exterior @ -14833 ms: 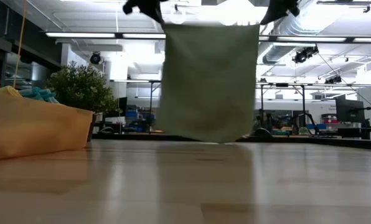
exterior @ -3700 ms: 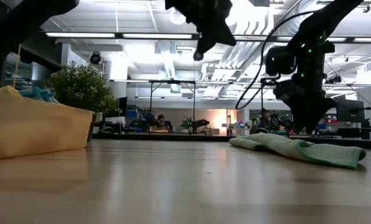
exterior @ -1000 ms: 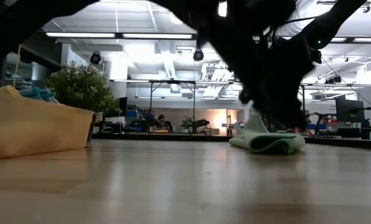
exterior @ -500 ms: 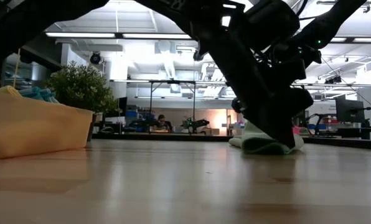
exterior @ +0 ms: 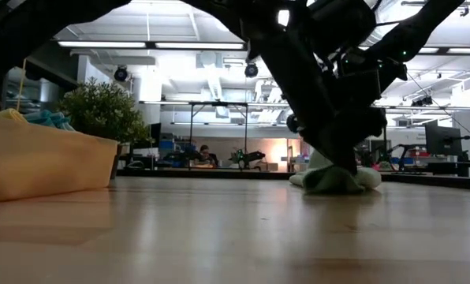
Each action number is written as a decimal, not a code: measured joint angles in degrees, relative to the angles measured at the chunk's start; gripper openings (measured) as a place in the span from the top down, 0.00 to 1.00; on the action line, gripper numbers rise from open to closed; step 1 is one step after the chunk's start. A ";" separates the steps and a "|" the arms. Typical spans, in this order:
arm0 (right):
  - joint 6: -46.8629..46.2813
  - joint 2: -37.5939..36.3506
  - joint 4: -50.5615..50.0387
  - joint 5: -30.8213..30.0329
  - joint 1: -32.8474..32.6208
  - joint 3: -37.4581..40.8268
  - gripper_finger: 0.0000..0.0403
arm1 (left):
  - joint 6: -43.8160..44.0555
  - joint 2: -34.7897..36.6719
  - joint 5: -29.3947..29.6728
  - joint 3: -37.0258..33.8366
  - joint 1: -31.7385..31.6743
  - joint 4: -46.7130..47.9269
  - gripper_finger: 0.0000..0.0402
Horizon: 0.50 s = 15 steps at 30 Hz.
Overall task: Fold microfiber towels
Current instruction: Fold the green microfiber towel
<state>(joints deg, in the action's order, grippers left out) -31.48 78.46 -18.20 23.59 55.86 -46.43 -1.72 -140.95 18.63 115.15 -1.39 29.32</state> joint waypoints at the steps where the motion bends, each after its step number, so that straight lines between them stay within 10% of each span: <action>1: 0.00 0.00 0.00 -0.02 0.00 0.01 1.00 | 0.01 0.34 0.00 0.00 0.00 -0.07 0.93; 15: 0.00 0.00 0.02 -0.03 -0.01 -0.01 1.00 | 1.88 2.52 0.04 0.92 -0.22 2.84 0.92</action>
<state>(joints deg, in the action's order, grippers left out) -31.48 78.46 -18.17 23.56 55.85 -46.44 0.16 -138.43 18.67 116.07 -1.61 32.16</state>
